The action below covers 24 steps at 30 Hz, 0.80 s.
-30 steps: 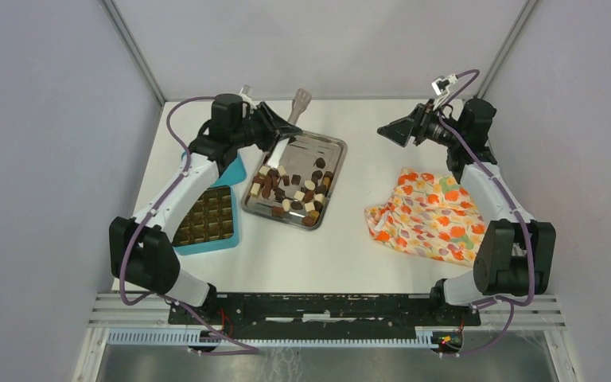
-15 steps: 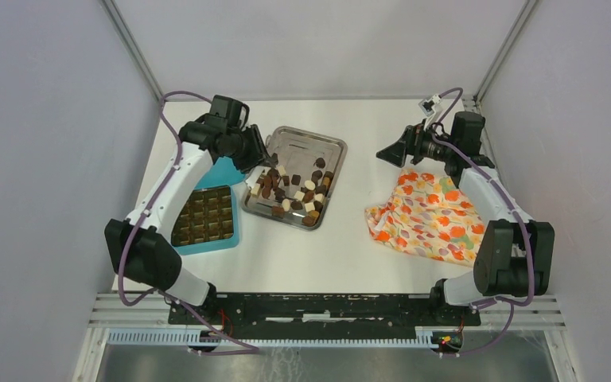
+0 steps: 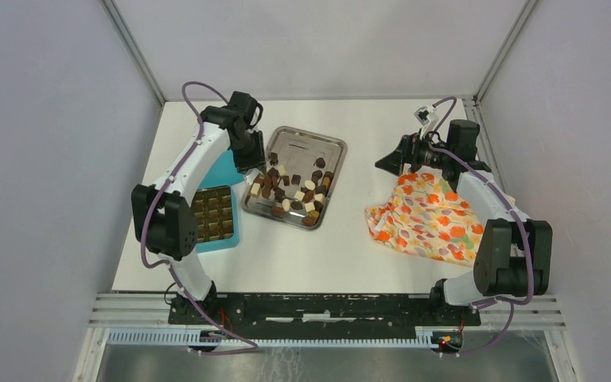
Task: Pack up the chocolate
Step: Pick up the fake chocolate from the plate.
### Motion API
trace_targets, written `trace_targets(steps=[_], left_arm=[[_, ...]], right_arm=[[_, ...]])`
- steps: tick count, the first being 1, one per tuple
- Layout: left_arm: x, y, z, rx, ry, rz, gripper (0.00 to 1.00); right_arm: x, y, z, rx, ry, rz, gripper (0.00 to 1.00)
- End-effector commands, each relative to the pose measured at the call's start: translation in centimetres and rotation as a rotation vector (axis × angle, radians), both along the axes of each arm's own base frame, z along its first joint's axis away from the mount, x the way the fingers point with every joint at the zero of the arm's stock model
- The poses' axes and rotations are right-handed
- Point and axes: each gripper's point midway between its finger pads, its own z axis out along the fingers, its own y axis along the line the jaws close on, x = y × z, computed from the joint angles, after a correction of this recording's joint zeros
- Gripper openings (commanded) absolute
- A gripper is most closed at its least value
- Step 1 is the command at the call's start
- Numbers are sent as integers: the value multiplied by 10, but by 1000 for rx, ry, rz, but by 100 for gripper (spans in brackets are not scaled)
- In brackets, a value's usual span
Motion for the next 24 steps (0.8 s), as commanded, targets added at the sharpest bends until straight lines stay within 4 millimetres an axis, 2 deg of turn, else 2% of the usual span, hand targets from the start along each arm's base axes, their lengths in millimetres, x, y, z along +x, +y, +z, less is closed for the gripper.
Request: trace_targets(steps=[1,12,24], left_arm=[[15,-5,11,27,-43,-89,41],[33,-8,-1,57,-19,-106,44],[38,-12,-11,80,4,-118,47]], right_arm=[[2,0,5,-18,-46,1,94],[5,1,2,-12,-32,0,94],[5,2,1,-6,-24,3,94]])
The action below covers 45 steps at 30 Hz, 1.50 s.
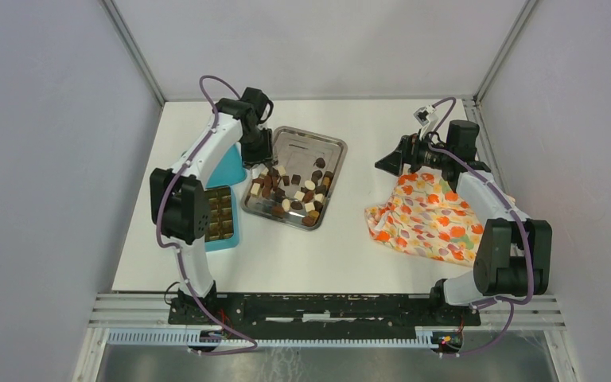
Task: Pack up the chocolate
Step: Pick up the fake chocolate from the plate.
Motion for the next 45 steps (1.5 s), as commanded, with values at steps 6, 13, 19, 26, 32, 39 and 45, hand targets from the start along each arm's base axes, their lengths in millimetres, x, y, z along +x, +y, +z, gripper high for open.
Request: trace_targets(steps=[6,13,19,26,32,39,45], left_arm=[[16,-4,7,18,-44,-50,47],[18,-2,3,34,-37,-46,47],[22,-6,1,24,-33,-50,47],[26,-9,-6,26,-23,-52,47],[30,-11,-8,25,-22,-52,47],[32,-13,-5,17,-33,-52,34],[34,-14,13,2,-79,-41,8]], right_arm=[[5,2,3,-3,-27,5,94],[5,2,4,-1,-26,6,94],[6,3,6,5,-26,8,94],[6,3,7,5,-27,8,94],[6,3,6,4,-26,8,94],[6,3,5,5,-24,8,94],[6,3,6,3,-28,9,94]])
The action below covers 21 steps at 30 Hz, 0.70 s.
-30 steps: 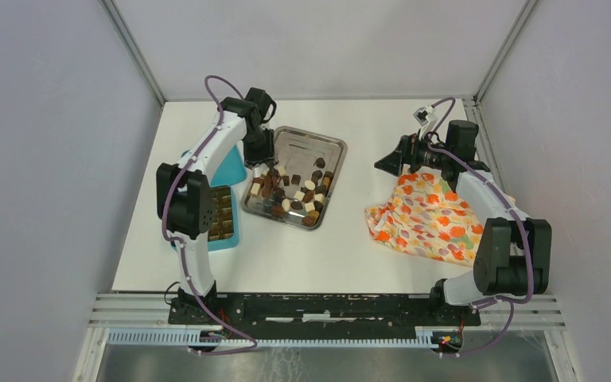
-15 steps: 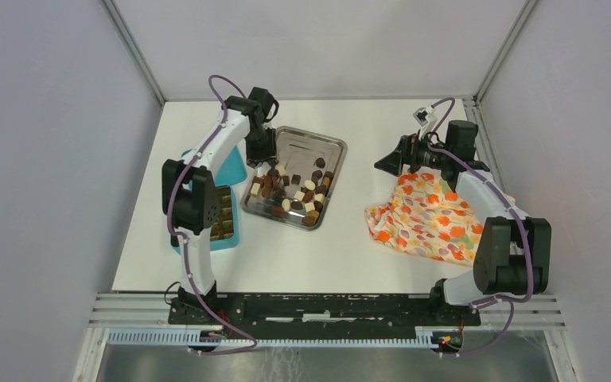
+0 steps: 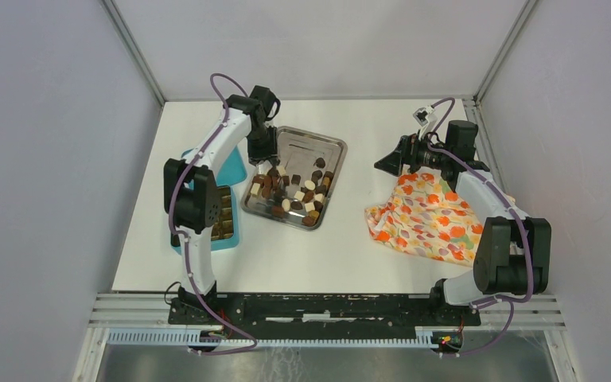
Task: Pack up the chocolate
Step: Pick up the fake chocolate from the plate.
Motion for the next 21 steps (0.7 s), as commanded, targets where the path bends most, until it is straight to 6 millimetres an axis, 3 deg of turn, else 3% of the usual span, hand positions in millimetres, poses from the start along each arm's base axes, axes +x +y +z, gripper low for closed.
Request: trace_targets(steps=[1,7,12,16,21], left_arm=[[11,-4,37,-26,-112,-30,8],[4,1,57,-29,-158,-11,6],[-14,12,83,-25,-213,21,5],[-41,28,97,-5,-222,57,4],[-92,58,102,70,-181,122,4]], right_arm=[[6,1,10,1,-41,6,94],[5,2,11,2,-43,8,94],[4,3,14,5,-52,15,94],[3,4,15,6,-56,22,94],[2,8,13,3,-57,35,94]])
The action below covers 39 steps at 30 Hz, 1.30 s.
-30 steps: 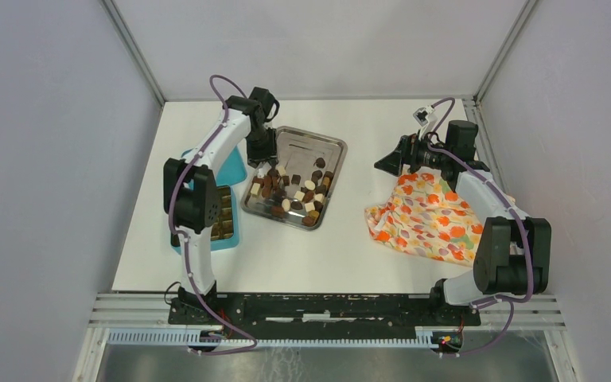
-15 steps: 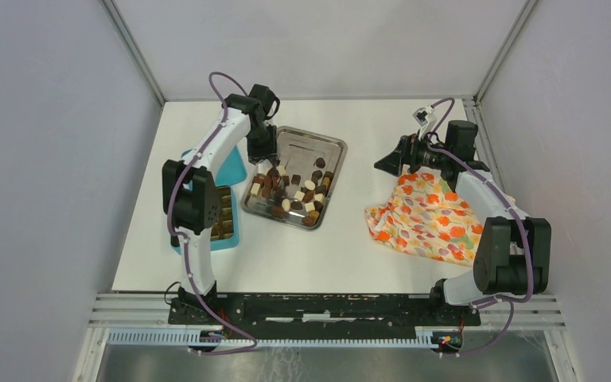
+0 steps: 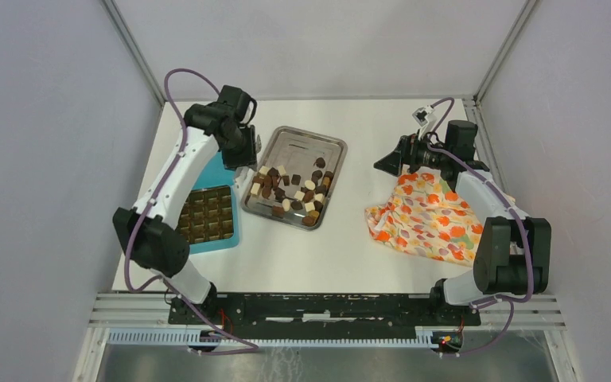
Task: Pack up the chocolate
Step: Pick up the fake chocolate from the plate, then place the fake chocolate in the packing box.
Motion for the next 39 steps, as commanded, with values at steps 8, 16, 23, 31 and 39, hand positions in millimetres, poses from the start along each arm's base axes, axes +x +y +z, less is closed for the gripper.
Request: trace_targets(steps=[8,16,23,31,39], left_arm=[[-96,65,5,151,70,205,5],[-118,74,-3,182,119,227,7],[-109,72,-20,191,130,207,9],[-93,72,-32,205,125,196,15],[-85,75,-35,213,110,199,24]], right_arm=[[2,12,9,-1,-48,45,94],[-4,25,7,-3,-45,79,94],[-6,26,8,-3,-47,82,94],[-7,27,8,0,-47,84,94],[-8,28,7,1,-44,87,94]])
